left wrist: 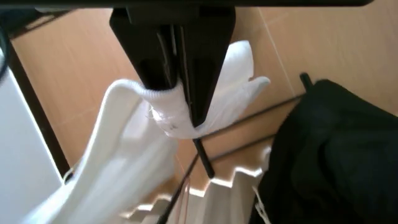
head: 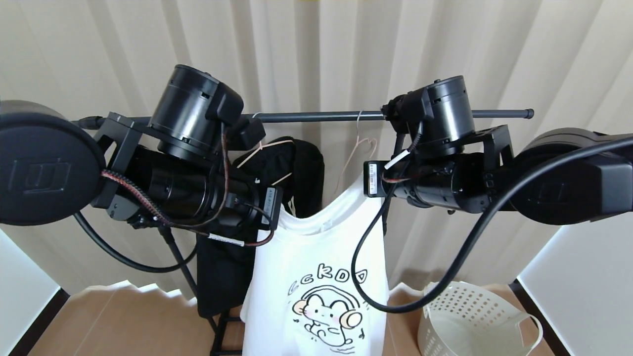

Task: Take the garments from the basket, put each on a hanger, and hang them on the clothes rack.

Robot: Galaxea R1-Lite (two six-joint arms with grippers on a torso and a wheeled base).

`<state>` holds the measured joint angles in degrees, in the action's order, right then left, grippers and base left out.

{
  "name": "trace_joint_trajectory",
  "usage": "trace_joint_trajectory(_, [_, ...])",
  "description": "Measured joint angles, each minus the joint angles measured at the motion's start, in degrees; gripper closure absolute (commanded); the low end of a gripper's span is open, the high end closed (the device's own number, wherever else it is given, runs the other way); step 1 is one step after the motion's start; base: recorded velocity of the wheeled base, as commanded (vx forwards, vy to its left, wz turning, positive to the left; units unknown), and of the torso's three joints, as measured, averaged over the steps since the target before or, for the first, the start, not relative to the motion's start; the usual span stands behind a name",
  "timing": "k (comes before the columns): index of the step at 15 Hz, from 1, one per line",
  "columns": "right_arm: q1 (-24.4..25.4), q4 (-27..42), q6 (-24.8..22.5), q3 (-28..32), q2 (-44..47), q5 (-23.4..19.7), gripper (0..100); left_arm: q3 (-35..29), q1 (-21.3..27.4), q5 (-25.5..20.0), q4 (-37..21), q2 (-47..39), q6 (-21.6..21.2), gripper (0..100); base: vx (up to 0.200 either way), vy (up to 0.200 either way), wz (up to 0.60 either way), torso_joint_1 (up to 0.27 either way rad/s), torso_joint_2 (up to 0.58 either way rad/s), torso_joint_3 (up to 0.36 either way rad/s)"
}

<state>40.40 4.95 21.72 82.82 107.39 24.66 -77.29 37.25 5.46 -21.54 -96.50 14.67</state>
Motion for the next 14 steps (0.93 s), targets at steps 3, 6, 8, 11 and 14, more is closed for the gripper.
trace_joint_trajectory(3, [-0.4, -6.1, 3.2, 0.3, 2.0, 0.0, 100, 0.2, 5.0, -0.1, -3.0, -1.7, 7.4, 100, 0.0, 0.0, 0.0, 0.0, 0.0, 0.0])
trace_joint_trajectory(6, [-0.4, -9.2, 3.5, 0.4, 3.1, -0.1, 100, -0.3, 10.2, -0.6, -3.0, -5.0, 12.3, 100, 0.0, 0.0, 0.0, 0.0, 0.0, 0.0])
trace_joint_trajectory(8, [-0.3, -9.9, 3.8, 0.2, 3.4, -0.1, 100, -1.6, 12.4, -0.6, -3.0, -7.1, 15.4, 100, 0.0, 0.0, 0.0, 0.0, 0.0, 0.0])
trace_joint_trajectory(11, [-0.4, -9.9, 4.0, -0.3, 3.6, 0.0, 100, -6.0, 16.2, -2.5, -1.9, -10.6, 18.9, 100, 0.0, 0.0, 0.0, 0.0, 0.0, 0.0])
trace_joint_trajectory(14, [-1.0, -9.7, 3.9, -1.4, 2.9, 0.2, 100, -6.9, 16.7, -2.6, -0.3, -11.8, 19.0, 100, 0.0, 0.0, 0.0, 0.0, 0.0, 0.0])
